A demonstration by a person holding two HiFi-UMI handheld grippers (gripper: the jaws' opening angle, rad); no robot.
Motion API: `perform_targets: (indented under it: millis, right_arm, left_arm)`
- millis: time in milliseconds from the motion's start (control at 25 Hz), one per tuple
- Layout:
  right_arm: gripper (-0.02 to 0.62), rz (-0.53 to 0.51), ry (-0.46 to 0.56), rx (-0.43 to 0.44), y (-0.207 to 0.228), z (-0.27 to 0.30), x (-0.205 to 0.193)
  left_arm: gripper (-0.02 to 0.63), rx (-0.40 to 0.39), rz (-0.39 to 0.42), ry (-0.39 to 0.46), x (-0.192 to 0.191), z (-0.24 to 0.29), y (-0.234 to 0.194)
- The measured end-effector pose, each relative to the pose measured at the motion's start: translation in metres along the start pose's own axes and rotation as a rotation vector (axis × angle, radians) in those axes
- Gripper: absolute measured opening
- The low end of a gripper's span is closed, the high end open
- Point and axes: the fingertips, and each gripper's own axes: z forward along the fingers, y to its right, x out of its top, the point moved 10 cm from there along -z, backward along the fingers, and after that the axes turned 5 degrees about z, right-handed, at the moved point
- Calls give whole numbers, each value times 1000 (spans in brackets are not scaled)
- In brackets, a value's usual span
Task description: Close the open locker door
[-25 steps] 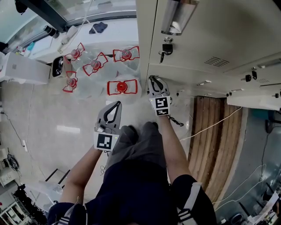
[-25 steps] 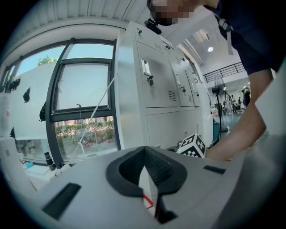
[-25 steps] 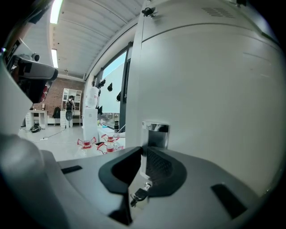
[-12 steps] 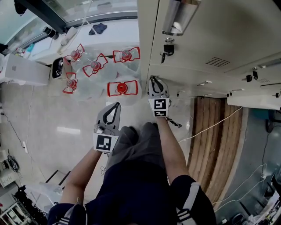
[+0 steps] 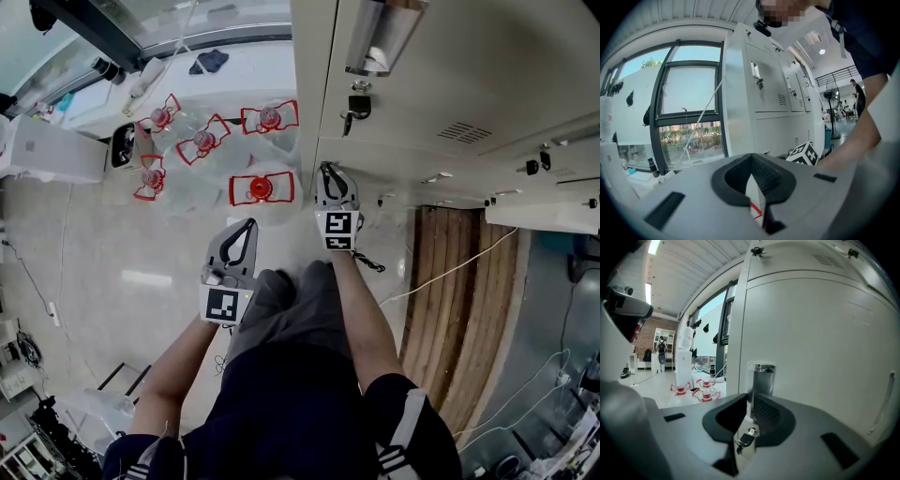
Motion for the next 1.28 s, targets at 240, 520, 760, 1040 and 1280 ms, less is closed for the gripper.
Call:
perform_targets:
  millis: [240,520,760,1040,1280]
  right_arm:
    - [26,0,-23,-2,1,-2,-2]
    - [16,-23,-35,13,-2,-11,-3]
    - [-12,-54,-49,37,-5,-27,3]
    - [-6,-48,-40,84,-10,-58,22]
    - [-6,-26,-4,110,-10,-95,52]
  left_arm:
    - [3,7,-2,-4,0,0,0]
    - [3,6,1,-4,3,0,1]
    - [3,9,10,-16,5,-2,0]
    - [3,24,28,-18,17,-3,2]
    - [3,53,20,-19,34,-11,2]
